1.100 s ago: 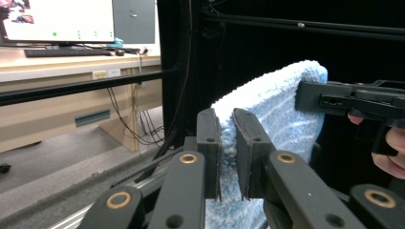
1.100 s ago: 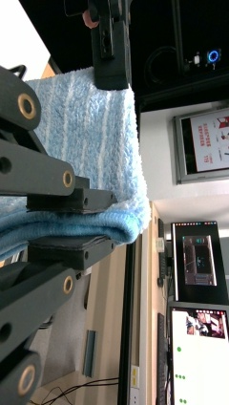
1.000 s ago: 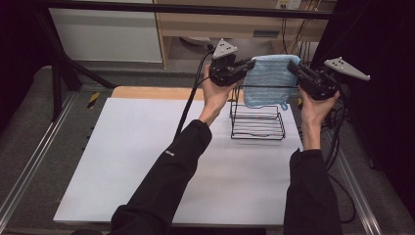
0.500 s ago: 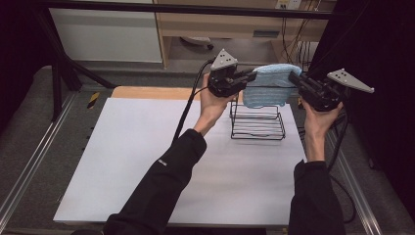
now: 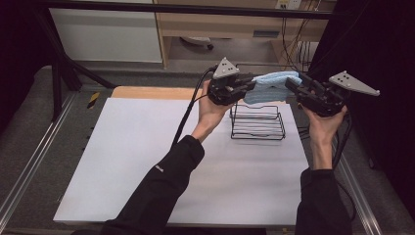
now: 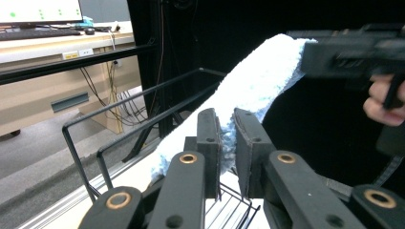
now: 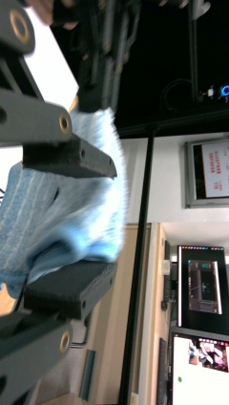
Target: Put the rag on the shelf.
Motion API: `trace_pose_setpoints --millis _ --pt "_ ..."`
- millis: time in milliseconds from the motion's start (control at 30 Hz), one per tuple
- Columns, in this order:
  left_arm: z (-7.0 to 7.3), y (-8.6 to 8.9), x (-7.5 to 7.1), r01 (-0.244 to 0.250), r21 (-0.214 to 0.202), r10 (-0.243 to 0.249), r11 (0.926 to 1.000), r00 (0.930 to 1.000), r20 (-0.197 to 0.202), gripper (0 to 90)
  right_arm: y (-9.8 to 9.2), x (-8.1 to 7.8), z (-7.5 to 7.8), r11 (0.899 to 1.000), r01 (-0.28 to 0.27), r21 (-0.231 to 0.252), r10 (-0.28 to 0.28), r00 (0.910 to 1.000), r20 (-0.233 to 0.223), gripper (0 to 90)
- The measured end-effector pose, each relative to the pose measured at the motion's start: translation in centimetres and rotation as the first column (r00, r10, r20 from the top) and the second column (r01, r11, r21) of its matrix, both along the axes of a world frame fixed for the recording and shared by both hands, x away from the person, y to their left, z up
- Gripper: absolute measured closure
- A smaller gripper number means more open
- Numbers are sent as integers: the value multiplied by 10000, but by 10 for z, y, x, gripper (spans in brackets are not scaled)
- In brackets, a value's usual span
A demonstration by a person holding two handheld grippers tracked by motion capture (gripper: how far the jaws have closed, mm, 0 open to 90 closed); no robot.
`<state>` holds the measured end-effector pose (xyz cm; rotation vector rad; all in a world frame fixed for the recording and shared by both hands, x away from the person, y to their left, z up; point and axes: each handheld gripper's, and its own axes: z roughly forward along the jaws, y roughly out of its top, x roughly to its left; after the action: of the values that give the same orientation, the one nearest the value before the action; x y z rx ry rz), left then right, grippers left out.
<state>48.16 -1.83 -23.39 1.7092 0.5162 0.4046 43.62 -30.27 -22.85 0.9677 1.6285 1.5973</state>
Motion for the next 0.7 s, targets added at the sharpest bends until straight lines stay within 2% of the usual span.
trace_pose_setpoints --millis 133,333,433,533,667,700 --pt "-5 -2 -4 39 178 -40 9998 10000 65 810 2 -6 13 10000 74 -26 -73 9999 146 448" --pt "-9 -2 -6 97 334 -100 9994 9999 85 805 8 -2 27 9996 258 -146 -267 9977 -620 720" --pt "-10 -2 -7 161 400 -163 9991 9999 58 801 11 2 27 9993 236 -290 -268 9930 -1153 807" --pt "-12 -1 -7 191 418 -191 9989 9998 -8 793 16 4 22 9977 167 -650 -263 9882 -1510 865" --pt "-12 2 -9 272 416 -265 9988 9995 -175 770 15 4 16 9977 76 -672 -197 9832 -1813 899" --pt "-10 3 -10 314 309 -306 9990 9992 -266 759 15 4 14 9976 64 -693 -194 9818 -1887 900"
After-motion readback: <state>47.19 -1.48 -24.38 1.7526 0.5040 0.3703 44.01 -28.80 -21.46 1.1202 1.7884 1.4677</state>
